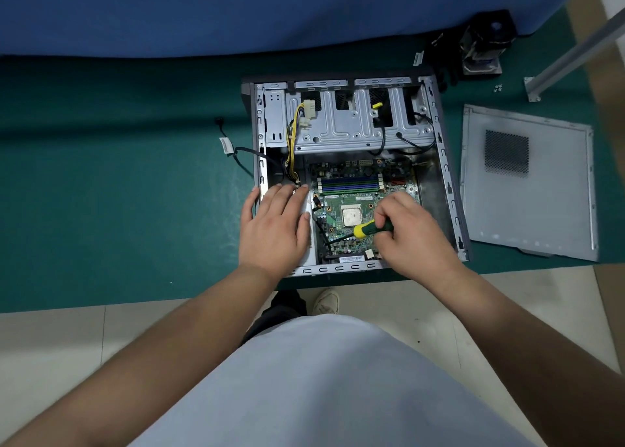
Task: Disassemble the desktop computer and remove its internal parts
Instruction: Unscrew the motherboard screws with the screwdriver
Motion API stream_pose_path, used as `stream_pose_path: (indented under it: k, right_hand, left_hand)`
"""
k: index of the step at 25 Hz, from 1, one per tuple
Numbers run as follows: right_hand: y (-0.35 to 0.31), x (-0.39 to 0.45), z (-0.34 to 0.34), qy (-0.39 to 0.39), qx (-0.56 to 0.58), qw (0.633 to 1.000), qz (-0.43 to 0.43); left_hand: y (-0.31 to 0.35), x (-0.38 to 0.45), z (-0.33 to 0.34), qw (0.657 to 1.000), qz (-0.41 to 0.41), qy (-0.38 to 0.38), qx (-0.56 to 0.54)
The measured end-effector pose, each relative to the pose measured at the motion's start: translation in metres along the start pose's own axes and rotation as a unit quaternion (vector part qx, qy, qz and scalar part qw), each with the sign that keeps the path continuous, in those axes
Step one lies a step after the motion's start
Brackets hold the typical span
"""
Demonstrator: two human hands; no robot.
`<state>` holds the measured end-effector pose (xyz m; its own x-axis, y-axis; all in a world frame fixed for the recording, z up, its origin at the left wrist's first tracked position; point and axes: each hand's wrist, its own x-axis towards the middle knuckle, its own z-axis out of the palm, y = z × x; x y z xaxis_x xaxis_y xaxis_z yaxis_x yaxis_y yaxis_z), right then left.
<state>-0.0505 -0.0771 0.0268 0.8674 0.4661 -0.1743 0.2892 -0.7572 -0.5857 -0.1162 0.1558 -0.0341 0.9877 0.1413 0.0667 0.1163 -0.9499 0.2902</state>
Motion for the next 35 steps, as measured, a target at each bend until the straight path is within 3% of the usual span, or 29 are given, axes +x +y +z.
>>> stream_pose_path:
  k: [3,6,8,12,14,16,17,18,20,22,24,26,27,30,31,33,35]
  right_hand:
    - [0.003,-0.002,-0.016,0.048,0.035,0.998,0.023]
    - [0.009,-0.004,-0.034,0.111,0.078,0.988,0.074]
    - [0.013,-0.004,-0.046,0.150,0.122,0.974,0.117]
    - [0.012,0.000,-0.065,0.212,0.206,0.935,0.194]
    - [0.008,0.003,-0.071,0.229,0.250,0.916,0.213]
    - [0.006,0.006,-0.074,0.245,0.278,0.902,0.223]
    - [0.005,0.007,-0.074,0.252,0.291,0.894,0.228]
    - [0.004,0.008,-0.073,0.257,0.304,0.887,0.232]
    - [0.001,0.011,-0.069,0.265,0.320,0.877,0.242]
    - [-0.001,0.013,-0.065,0.268,0.324,0.872,0.251]
    - [0.002,0.014,-0.064,0.268,0.335,0.870,0.244]
    - [0.009,0.014,-0.065,0.270,0.406,0.848,0.207]
    - [0.012,0.015,-0.066,0.272,0.486,0.811,0.181]
    - [0.019,0.025,-0.065,0.221,0.710,0.645,0.175]
    - [0.020,0.030,-0.064,0.193,0.728,0.628,0.195]
    - [0.025,0.041,-0.066,0.178,0.717,0.638,0.220]
    - [0.034,0.050,-0.080,0.201,0.702,0.649,0.213]
  left_hand:
    - [0.001,-0.001,-0.006,0.999,-0.001,-0.011,-0.032]
    - [0.005,0.010,-0.017,0.983,-0.074,-0.045,-0.164]
    - [0.016,0.022,-0.028,0.941,-0.147,-0.048,-0.301]
    - [0.040,0.046,-0.043,0.851,-0.192,-0.085,-0.481]
    - [0.048,0.058,-0.045,0.774,-0.261,-0.116,-0.565]
    - [0.053,0.071,-0.047,0.622,-0.367,-0.164,-0.672]
    - [0.054,0.075,-0.048,0.537,-0.399,-0.190,-0.719]
    - [0.054,0.079,-0.050,0.473,-0.412,-0.212,-0.749]
    - [0.053,0.084,-0.051,0.414,-0.410,-0.237,-0.778]
    - [0.052,0.089,-0.052,0.409,-0.408,-0.238,-0.781]
    - [0.054,0.094,-0.052,0.427,-0.420,-0.232,-0.766]
    - [0.057,0.099,-0.052,0.431,-0.431,-0.227,-0.759]
    - [0.059,0.101,-0.052,0.427,-0.434,-0.227,-0.760]
    - [0.069,0.109,-0.050,0.418,-0.428,-0.231,-0.767]
    - [0.075,0.113,-0.049,0.422,-0.423,-0.229,-0.768]
    - [0.084,0.120,-0.046,0.446,-0.410,-0.221,-0.764]
    - [0.092,0.126,-0.042,0.493,-0.401,-0.212,-0.743]
